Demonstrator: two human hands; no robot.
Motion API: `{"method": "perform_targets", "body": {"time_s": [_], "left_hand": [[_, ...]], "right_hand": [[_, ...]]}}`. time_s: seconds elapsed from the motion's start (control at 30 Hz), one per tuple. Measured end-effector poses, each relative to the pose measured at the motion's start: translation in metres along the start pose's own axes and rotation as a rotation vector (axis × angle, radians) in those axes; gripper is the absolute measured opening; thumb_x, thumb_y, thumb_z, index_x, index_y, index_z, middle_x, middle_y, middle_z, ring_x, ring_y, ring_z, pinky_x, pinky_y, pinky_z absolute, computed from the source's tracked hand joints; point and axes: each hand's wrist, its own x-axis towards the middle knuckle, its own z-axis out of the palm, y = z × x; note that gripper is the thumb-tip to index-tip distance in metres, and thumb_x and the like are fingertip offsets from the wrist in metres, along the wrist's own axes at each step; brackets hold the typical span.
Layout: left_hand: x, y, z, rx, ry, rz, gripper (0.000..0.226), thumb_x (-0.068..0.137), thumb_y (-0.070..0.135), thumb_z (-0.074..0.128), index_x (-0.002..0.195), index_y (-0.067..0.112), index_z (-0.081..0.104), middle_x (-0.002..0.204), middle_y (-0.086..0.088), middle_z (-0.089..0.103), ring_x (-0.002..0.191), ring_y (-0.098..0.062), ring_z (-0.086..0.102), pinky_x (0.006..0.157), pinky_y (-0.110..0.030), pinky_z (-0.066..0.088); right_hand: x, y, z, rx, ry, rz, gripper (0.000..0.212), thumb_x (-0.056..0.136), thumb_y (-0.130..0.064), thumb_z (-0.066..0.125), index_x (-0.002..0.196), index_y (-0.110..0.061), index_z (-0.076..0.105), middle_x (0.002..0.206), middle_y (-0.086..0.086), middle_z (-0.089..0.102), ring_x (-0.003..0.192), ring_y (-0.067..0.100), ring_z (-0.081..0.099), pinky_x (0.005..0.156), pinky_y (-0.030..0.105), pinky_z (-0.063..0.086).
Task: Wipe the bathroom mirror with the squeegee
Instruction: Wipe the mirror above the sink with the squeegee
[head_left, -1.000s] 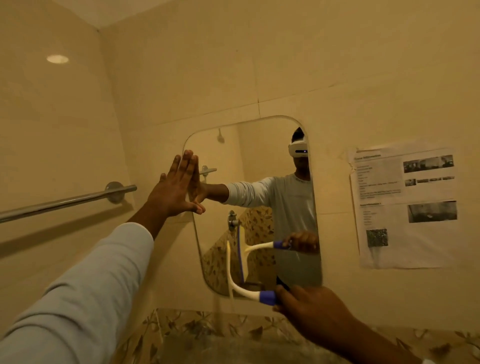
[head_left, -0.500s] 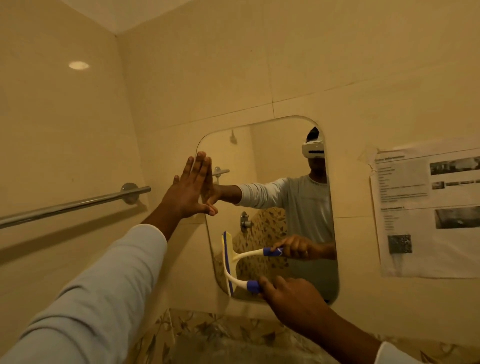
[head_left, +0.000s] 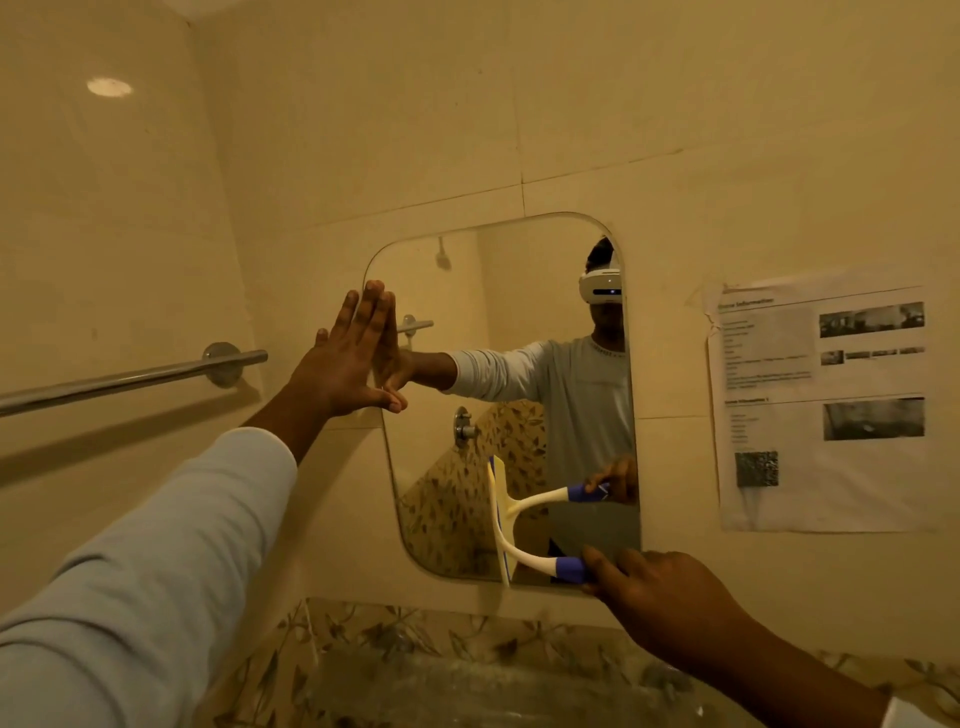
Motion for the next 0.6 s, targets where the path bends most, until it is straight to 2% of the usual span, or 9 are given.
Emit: {"method": "perform_targets", "body": {"time_s": [0.1,0.23,0.6], "left_hand": [[0.001,0.0,0.0,-0.003,0.007,0.009,0.166,0.047,0.084,0.08,0.156,0.03,-0.032,0.164,0.009,-0.038,0.154,-0.021,-0.031,0.114,-0.073,0.018],[0.0,0.0,0.0,-0.015,0.014,0.011,0.165,0.046,0.084,0.08,0.156,0.031,-0.031,0.165,0.009,-0.037,0.154,-0.021,-0.031,0.114,-0.073,0.018],[0.0,0.001,0.0,-0.001,0.005,0.019,0.165,0.045,0.087,0.076,0.157,0.029,-0.031,0.165,0.007,-0.038,0.154,-0.024,-0.03,0.116,-0.076,0.02]], "right_hand": [[-0.011,0.01,-0.001,0.005,0.002,0.001,0.063,0.061,-0.045,0.097,0.114,-0.02,0.075,0.061,-0.002,0.062,0.038,0.011,0.052,0.032,0.025,0.04],[-0.02,0.022,-0.006,-0.008,-0.016,0.02,0.064,0.057,-0.045,0.099,0.11,-0.019,0.078,0.059,0.002,0.06,0.036,0.013,0.049,0.038,0.022,0.026],[-0.058,0.05,-0.022,0.058,-0.093,0.107,0.075,0.051,-0.04,0.102,0.115,-0.013,0.073,0.059,-0.002,0.058,0.036,0.011,0.045,0.042,0.021,0.021]]}}
